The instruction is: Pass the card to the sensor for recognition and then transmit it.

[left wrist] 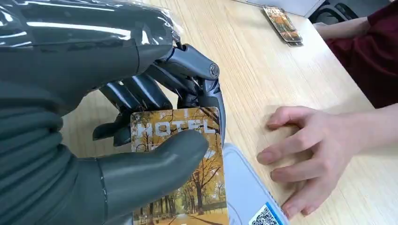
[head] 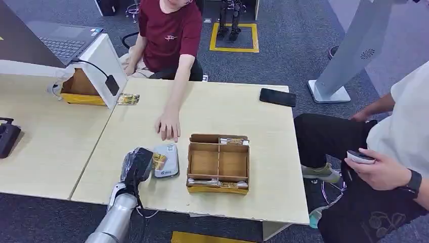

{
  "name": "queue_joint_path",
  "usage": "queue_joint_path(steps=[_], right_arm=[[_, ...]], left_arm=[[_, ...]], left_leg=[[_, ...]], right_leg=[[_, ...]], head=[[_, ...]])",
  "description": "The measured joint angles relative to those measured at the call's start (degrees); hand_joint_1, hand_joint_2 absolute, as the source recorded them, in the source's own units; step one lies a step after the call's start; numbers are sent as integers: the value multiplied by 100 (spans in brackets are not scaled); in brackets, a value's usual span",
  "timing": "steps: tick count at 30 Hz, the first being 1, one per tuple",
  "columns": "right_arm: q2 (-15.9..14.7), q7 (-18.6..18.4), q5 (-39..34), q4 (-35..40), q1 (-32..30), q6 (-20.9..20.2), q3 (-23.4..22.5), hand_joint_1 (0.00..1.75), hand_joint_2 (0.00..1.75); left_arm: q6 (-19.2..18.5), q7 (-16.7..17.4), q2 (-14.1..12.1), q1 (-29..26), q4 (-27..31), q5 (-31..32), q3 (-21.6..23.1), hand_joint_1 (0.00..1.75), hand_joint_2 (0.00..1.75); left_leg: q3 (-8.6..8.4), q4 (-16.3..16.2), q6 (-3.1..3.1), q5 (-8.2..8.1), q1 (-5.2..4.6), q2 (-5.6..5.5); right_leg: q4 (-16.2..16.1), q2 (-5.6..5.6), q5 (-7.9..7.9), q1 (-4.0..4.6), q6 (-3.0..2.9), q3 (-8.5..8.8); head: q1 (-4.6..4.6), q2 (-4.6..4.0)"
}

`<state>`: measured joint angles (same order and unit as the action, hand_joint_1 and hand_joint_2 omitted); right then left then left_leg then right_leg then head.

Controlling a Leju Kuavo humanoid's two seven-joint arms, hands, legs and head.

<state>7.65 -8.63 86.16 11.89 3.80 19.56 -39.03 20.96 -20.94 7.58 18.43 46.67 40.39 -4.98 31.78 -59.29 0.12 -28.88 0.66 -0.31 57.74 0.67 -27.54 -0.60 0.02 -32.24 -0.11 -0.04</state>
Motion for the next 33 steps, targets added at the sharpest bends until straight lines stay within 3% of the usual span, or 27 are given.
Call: queue_joint_path(steps=[13,18,24,33], right_arm=[[4,-2,13,0,7,6,0,0,0],[4,-2,22,0,7,6,0,0,0],[4,-46,31,0,5,4,-13,0,0],[4,-44,39,0,7,4,-15,0,0]], left_arm=[[142,48,61,14,-103,120,0,175,175],[-237,-159,61,1,-92,-281,0,175,175],[-952,-411,101,-225,689,-1292,-13,175,175],[-1084,-387,114,-235,1494,-1734,-107,175,175]], left_leg=[[-1,0,0,0,0,0],[0,0,1,1,0,-1],[1,0,1,1,0,-1],[1,0,0,2,1,-2]], right_leg=[[0,0,0,0,0,1],[1,-1,0,0,0,3],[1,0,0,0,0,0],[1,-1,0,1,0,0]], head=[[2,0],[2,0],[2,0],[2,0]])
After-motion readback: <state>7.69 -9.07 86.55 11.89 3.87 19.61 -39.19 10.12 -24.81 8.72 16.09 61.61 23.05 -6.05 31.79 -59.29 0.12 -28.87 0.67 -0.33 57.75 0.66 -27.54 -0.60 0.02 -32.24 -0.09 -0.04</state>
